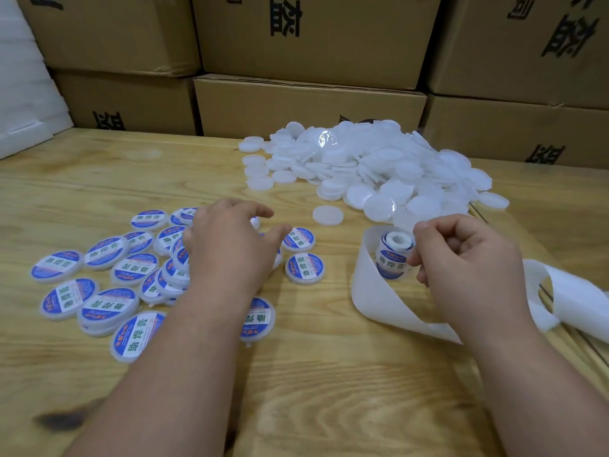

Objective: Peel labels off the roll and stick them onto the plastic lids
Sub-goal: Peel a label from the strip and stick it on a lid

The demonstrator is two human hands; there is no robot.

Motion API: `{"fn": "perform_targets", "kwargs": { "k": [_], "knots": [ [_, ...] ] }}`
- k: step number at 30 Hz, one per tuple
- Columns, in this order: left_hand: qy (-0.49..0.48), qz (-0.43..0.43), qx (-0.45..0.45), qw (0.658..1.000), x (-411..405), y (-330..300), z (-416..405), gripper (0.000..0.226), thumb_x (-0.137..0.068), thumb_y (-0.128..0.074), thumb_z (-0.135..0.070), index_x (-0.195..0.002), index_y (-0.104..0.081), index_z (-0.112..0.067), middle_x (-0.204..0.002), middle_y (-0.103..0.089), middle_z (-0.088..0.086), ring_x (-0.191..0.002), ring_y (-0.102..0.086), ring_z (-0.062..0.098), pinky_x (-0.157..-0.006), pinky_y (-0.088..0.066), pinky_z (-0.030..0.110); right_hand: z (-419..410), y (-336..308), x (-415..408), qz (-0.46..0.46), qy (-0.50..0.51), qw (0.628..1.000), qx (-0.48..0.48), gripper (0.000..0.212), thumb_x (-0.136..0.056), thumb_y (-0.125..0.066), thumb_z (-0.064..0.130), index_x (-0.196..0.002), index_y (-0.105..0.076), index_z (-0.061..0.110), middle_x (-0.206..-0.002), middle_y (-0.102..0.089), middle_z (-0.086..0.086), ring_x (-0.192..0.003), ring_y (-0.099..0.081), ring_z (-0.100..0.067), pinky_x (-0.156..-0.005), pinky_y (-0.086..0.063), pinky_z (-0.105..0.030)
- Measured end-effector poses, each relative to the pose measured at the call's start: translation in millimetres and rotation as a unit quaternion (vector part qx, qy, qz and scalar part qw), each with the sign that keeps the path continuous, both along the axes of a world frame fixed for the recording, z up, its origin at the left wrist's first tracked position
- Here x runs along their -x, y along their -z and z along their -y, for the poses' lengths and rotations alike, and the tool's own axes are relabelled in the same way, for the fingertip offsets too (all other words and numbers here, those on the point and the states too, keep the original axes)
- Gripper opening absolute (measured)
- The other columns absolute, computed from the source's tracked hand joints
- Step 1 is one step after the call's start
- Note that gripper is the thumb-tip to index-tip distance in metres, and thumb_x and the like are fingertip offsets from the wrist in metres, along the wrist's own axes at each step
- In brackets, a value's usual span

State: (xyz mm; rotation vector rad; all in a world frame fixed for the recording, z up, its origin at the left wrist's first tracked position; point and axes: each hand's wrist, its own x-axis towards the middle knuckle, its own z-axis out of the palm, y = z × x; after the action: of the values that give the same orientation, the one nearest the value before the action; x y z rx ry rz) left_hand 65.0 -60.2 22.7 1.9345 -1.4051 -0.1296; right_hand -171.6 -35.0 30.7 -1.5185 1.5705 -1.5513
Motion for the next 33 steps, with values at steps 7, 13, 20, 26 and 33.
{"fn": "perform_targets", "kwargs": {
  "k": [7, 13, 20, 26, 33],
  "knots": [
    [0.242, -0.115, 0.02, 0.963, 61, 10, -17, 0.045, -0.095, -0.059, -0.033, -0.139, -0.053, -0.041, -0.117, -0.046, -0.028, -0.111, -0.046, -0.007, -0.087, -0.029, -0.002, -1, 0, 1, -0.098, -0.004, 0.992, -0.082, 0.034, -0.094, -0.062, 0.042, -0.067, -0.07, 0.023, -0.067, -0.071, 0.007, -0.061, -0.064, -0.011, -0.054, -0.045, -0.029],
    [0.34, -0.251, -0.09, 0.902, 92, 20, -29, 0.072, -0.089, -0.055, -0.034, -0.151, -0.023, -0.053, -0.139, -0.05, -0.024, -0.132, -0.05, 0.0, -0.11, -0.044, 0.033, -1, 2, 0, -0.134, -0.042, 0.979, -0.15, 0.055, -0.085, -0.05, 0.063, -0.077, -0.075, 0.014, -0.071, -0.073, -0.011, -0.065, -0.068, -0.027, -0.068, -0.059, -0.048],
    [0.365, -0.295, -0.102, 0.877, 113, 20, -46, 0.072, -0.079, -0.046, -0.025, -0.143, -0.03, -0.054, -0.129, -0.062, -0.028, -0.104, -0.064, -0.007, -0.089, -0.052, 0.02, 3, 1, 5, -0.105, -0.027, 0.976, -0.189, 0.064, -0.083, -0.054, 0.067, -0.079, -0.074, 0.006, -0.072, -0.073, -0.015, -0.067, -0.071, -0.029, -0.073, -0.061, -0.05],
    [0.329, -0.33, -0.081, 0.881, 105, 20, -38, 0.057, -0.085, -0.049, -0.009, -0.114, -0.043, -0.057, -0.099, -0.075, -0.02, -0.066, -0.061, -0.008, -0.06, -0.043, 0.005, 3, 3, 11, -0.111, -0.025, 0.976, -0.187, 0.039, -0.089, -0.066, 0.055, -0.068, -0.073, 0.023, -0.047, -0.059, 0.016, -0.046, -0.056, 0.001, -0.052, -0.037, -0.028],
    [0.309, -0.202, -0.067, 0.927, 103, 29, -29, 0.045, -0.085, -0.05, -0.013, -0.121, -0.054, -0.04, -0.109, -0.06, -0.023, -0.096, -0.056, -0.002, -0.083, -0.045, 0.017, 6, 7, 15, -0.157, -0.058, 0.966, -0.199, 0.011, -0.084, -0.07, 0.017, -0.073, -0.07, 0.019, -0.052, -0.058, 0.011, -0.043, -0.047, 0.0, -0.048, -0.037, -0.019]
  ]
}}
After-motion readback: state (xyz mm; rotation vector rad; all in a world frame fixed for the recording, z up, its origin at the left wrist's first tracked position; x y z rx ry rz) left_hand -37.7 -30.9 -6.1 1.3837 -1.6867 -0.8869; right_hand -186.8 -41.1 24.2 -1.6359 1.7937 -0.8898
